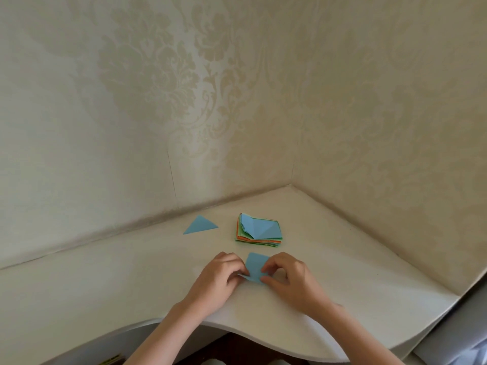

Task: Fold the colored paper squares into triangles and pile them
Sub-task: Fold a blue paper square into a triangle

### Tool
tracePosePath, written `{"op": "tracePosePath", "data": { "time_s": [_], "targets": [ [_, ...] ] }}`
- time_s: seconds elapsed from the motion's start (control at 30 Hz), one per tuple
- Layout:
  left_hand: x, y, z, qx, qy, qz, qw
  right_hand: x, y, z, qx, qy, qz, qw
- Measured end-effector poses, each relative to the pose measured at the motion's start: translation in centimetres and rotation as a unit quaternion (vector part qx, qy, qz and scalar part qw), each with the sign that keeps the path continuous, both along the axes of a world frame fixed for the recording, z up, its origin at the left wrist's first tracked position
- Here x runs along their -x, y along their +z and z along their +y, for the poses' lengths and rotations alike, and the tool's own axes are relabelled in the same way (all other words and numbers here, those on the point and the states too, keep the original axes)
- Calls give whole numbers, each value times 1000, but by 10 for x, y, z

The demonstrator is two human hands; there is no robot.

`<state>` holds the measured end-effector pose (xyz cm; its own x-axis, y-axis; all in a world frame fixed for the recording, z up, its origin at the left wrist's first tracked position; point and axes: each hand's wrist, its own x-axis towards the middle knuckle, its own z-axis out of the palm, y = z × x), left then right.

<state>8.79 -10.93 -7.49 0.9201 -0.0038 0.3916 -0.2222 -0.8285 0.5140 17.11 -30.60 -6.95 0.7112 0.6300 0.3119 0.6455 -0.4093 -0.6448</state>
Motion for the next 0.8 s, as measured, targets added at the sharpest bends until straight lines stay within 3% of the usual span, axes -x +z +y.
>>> {"op": "tracePosePath", "data": {
  "time_s": [0.17,0.37,0.57,0.8],
  "targets": [
    [-4,0,-5,57,34,13,998,3,-7,-6,8,11,-31,999],
    [-7,-3,-16,119,110,25,986,4,-13,8,-28,-56,-37,997],
    [-13,-5,-27,103,157,-18,982,5,-15,17,-51,-100,-33,993],
    [-16,-10,-31,71,183,-1,981,7,-13,18,-59,-102,7,993]
  ]
}}
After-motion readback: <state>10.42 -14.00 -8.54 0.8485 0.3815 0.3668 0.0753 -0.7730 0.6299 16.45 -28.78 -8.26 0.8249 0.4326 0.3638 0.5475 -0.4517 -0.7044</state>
